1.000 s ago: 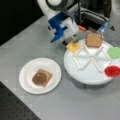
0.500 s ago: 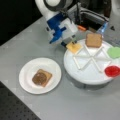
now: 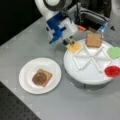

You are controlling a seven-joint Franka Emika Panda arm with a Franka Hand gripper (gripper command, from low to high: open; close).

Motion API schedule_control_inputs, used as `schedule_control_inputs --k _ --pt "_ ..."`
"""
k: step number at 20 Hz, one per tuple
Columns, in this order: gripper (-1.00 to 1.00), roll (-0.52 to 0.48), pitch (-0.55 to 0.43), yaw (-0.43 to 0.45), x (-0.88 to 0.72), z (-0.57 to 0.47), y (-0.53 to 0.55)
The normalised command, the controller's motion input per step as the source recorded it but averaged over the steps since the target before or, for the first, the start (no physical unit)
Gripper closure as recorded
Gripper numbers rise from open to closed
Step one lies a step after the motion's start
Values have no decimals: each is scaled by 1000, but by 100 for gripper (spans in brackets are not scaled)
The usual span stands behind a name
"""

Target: Ingredient selection for cheeseburger or sandwich

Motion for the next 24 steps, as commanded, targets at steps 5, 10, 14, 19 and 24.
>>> schedule_control_inputs --k 5,10,14,19,24 --pt "100 151 15 8 168 57 -4" --pt "100 129 36 -13 154 26 -28" --pt "100 98 61 -36 172 79 -47" --pt "100 117 83 -42 198 226 -52" --pt "100 135 87 -20 157 206 -52"
